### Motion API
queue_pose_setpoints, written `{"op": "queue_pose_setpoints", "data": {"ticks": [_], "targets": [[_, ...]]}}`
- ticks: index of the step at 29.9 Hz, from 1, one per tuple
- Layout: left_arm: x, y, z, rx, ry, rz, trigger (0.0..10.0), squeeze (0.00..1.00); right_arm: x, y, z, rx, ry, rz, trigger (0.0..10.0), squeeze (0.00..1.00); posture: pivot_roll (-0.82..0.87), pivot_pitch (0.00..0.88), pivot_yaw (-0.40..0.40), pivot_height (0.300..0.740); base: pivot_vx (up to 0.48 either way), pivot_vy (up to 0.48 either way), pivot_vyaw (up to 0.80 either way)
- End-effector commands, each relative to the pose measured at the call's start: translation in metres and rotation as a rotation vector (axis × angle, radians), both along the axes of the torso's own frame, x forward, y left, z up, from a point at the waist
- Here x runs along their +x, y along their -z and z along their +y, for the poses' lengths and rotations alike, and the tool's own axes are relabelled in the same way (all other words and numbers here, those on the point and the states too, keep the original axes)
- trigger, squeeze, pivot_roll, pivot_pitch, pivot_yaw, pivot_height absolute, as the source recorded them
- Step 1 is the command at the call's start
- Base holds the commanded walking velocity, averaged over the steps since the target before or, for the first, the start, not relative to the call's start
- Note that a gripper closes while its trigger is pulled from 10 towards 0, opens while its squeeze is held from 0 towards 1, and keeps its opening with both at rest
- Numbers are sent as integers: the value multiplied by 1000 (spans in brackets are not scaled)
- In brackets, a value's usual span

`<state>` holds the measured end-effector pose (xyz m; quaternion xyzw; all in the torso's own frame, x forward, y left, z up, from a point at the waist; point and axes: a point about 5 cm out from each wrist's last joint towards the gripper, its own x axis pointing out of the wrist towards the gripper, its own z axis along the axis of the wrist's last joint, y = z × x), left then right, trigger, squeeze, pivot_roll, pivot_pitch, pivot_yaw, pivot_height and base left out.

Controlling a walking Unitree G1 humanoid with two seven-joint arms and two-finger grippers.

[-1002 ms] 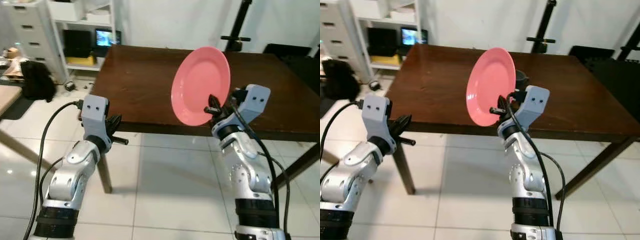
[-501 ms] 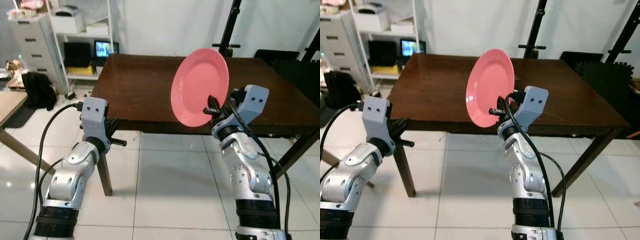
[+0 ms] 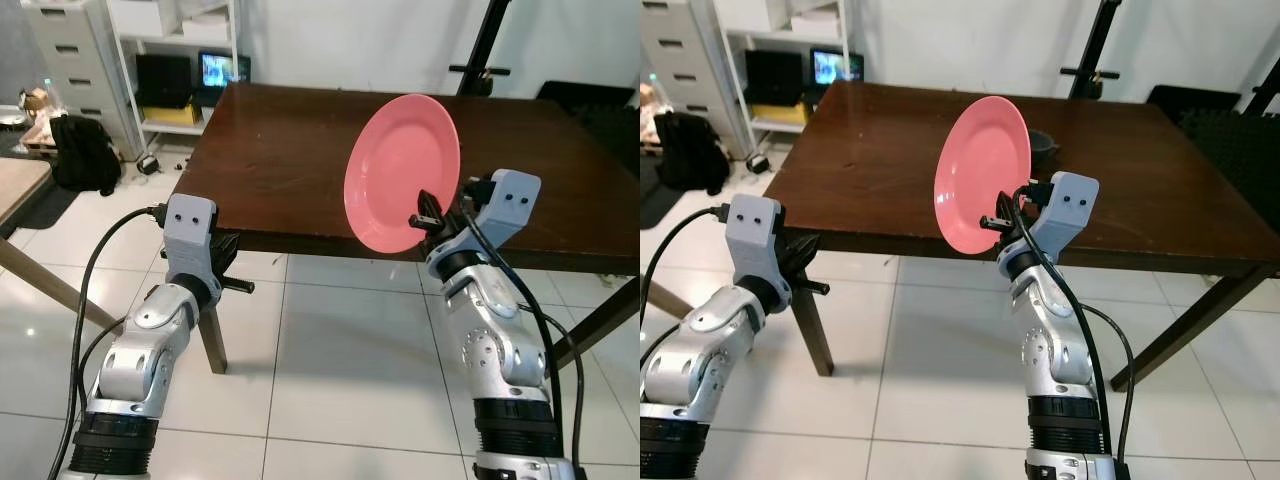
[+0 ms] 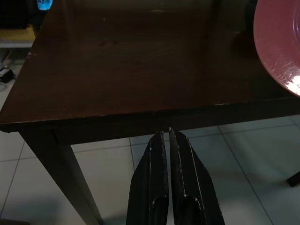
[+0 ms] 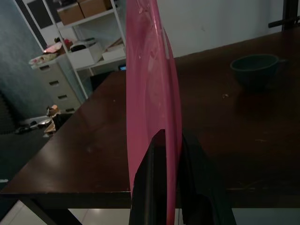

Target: Setting the table

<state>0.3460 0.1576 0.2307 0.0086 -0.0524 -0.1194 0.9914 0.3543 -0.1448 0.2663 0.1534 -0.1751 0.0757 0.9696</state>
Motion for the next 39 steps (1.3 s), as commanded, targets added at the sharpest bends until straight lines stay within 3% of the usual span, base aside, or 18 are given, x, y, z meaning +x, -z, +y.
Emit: {"op": "queue_pose_setpoints", "data": {"ticks": [1,8,39], "targets": [[0,5,3,17,-14,24,10000,0,-1,-1,2,4,-8,-1,10000,0,18,131,26,740,0,0,0],[0,5,5,17,-24,25,10000,0,-1,-1,3,-24,-11,1,10000,0,18,135,26,740,0,0,0],[2,5,8,31,-80,19,10000,0,2,-1,-3,14,-1,16,10000,0,23,139,24,740,0,0,790]]}}
